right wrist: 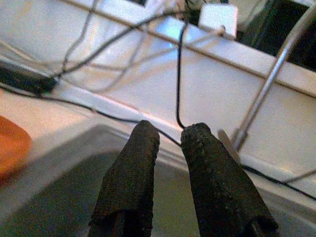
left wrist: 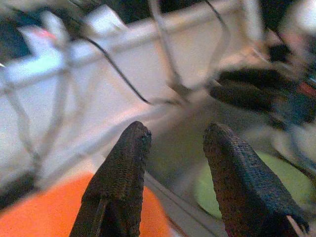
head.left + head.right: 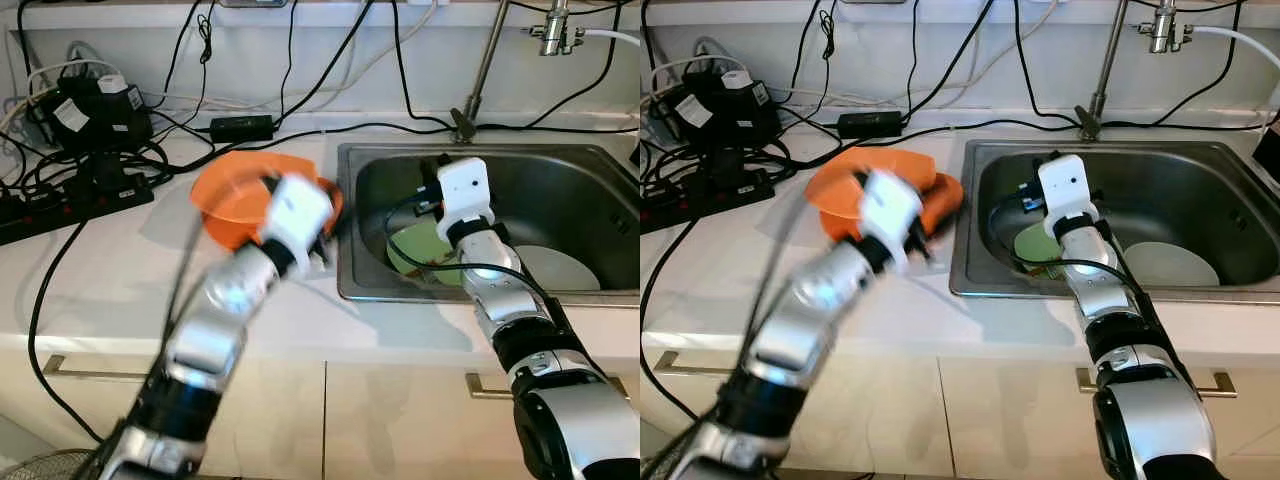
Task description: Kitchen organization
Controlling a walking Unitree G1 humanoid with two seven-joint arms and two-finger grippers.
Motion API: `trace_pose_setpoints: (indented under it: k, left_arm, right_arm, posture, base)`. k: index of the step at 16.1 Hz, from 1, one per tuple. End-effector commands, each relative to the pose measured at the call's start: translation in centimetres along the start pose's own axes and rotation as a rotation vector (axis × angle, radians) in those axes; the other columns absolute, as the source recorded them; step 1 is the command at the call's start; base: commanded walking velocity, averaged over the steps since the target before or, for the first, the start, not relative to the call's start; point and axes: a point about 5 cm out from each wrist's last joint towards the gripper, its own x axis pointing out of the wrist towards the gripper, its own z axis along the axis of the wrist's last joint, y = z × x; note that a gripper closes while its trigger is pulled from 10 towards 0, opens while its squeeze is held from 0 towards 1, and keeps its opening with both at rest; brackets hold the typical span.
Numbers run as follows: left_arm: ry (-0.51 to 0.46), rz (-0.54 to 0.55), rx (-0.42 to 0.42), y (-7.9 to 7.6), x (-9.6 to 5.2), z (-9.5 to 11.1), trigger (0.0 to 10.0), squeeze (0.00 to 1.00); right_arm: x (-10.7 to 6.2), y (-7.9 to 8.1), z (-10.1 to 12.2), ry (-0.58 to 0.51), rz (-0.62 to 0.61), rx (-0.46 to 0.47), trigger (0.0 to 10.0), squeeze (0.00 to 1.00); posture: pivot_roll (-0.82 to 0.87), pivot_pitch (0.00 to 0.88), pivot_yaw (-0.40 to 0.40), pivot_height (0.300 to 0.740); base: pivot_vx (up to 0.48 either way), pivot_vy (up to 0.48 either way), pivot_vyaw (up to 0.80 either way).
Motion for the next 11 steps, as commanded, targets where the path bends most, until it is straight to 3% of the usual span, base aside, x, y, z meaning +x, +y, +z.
trace_pose_setpoints:
  k: [1, 3, 5, 6, 8, 11]
  left_arm:
    - [-0.025, 0.072, 0.010, 1.1, 0.1, 0.5, 10.0, 0.00]
    - [-0.031, 0.200, 0.019, 3.3, -0.1, 0.7, 10.0, 0.00]
    - [0.035, 0.361, 0.051, 6.5, -0.7, -0.3, 10.0, 0.00]
    - [0.053, 0.392, 0.056, 7.2, -0.9, -0.5, 10.0, 0.00]
    - [0.148, 0.540, 0.071, 9.9, -2.9, -2.0, 10.0, 0.00]
    - [0.229, 0.687, 0.021, 11.6, -4.4, -3.5, 10.0, 0.00]
  right_arm:
    - [0.4, 0.4, 1.2, -0.059, 0.021, 0.031, 10.0, 0.00]
    - [0.3, 1.7, 1.9, -0.104, 0.092, 0.051, 10.0, 0.00]
    - [-0.2, 2.8, 1.8, -0.117, 0.142, 0.061, 10.0, 0.00]
    - [-0.3, 2.9, 1.8, -0.114, 0.150, 0.061, 10.0, 0.00]
    - [-0.6, 3.2, 1.6, -0.110, 0.166, 0.067, 10.0, 0.00]
    - [-0.7, 3.1, 1.6, -0.105, 0.173, 0.064, 10.0, 0.00]
  posture:
    - [0.05, 0.000, 0.049, 0.740]
    - [0.05, 0.000, 0.053, 0.740]
    - [0.05, 0.000, 0.057, 0.740]
    - [0.05, 0.000, 0.057, 0.740]
    - [0.04, 0.000, 0.069, 0.740]
    - [0.04, 0.000, 0.067, 0.740]
  base:
    - [0.000, 0.000, 0.00]
    - [0.000, 0.000, 0.00]
    - [0.000, 0.000, 0.00]
    - [0.000, 0.000, 0.00]
    - [0.000, 0.000, 0.00]
    - [0.000, 0.000, 0.00]
